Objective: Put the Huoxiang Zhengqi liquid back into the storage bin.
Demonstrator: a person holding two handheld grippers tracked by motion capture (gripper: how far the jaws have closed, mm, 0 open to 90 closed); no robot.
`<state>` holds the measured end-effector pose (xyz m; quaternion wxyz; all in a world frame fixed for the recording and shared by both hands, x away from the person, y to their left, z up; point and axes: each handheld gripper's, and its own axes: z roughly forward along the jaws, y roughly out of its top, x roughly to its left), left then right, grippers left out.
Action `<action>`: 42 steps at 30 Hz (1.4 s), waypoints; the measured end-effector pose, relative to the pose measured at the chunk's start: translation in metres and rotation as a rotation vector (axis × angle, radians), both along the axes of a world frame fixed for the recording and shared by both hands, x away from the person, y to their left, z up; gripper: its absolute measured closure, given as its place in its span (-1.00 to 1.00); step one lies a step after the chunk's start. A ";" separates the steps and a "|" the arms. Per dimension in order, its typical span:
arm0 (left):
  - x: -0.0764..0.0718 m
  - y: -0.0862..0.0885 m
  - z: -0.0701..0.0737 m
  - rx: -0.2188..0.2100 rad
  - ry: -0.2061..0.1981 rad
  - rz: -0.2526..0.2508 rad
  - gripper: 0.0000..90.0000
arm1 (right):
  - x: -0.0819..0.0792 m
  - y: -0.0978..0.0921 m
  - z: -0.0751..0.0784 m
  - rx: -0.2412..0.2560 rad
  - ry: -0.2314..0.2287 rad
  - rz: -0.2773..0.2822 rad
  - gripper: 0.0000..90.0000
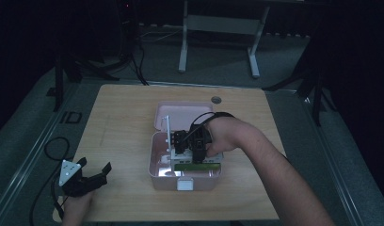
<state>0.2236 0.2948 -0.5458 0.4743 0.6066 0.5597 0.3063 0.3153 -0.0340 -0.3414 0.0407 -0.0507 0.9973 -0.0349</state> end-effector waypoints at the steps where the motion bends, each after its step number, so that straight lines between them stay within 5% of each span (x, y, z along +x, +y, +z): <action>1: 0.000 0.000 0.000 -0.001 0.000 0.000 -0.95 | 0.000 0.000 -0.001 0.000 -0.002 0.002 0.38; 9: 0.000 0.000 0.000 -0.002 0.000 0.004 -0.95 | 0.002 -0.005 -0.011 0.025 -0.002 -0.004 0.38; 42: 0.000 0.001 0.001 -0.012 0.000 0.002 -0.95 | 0.011 -0.001 -0.066 -0.027 0.009 -0.041 0.37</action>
